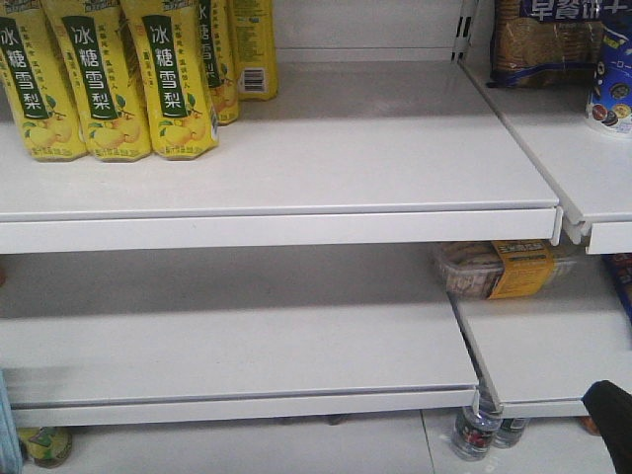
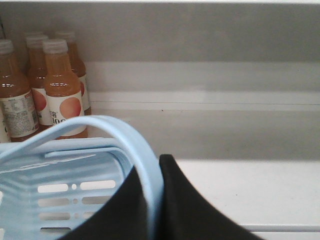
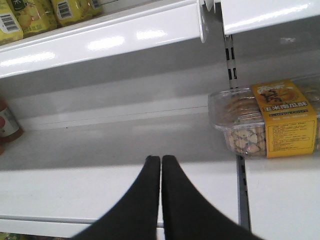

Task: Place coke in basket with both arms

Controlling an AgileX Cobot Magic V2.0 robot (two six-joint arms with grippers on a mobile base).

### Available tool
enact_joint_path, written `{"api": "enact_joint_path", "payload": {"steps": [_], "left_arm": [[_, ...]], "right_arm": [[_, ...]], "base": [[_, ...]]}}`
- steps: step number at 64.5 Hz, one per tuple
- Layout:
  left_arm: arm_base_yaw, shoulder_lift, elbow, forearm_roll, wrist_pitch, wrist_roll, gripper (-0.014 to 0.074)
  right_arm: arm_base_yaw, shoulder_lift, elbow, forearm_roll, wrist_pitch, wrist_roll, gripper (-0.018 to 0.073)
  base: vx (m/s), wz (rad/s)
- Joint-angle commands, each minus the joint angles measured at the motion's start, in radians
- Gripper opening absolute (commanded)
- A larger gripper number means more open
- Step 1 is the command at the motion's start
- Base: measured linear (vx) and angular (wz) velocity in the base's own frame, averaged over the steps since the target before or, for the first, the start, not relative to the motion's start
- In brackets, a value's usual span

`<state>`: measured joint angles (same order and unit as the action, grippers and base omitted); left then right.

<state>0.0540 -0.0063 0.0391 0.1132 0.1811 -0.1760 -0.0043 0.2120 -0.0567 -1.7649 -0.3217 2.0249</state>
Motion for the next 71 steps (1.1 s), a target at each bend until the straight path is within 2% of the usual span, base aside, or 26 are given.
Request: {"api": "enact_joint_path", "payload": {"steps": [1, 71], "left_arm": [[0.01, -0.022, 0.003, 0.037, -0.169, 0.046, -0.0007], [0.01, -0.021, 0.002, 0.038, -0.168, 0.046, -0.0006]], "right_arm": [[-0.004, 0.009, -0.027, -0.013, 0.018, -0.006, -0.0004], [-0.004, 0.009, -0.027, -0.013, 0.018, -0.006, -0.0004]], "base": [[0.0, 0.0], [0.0, 0.0]]}}
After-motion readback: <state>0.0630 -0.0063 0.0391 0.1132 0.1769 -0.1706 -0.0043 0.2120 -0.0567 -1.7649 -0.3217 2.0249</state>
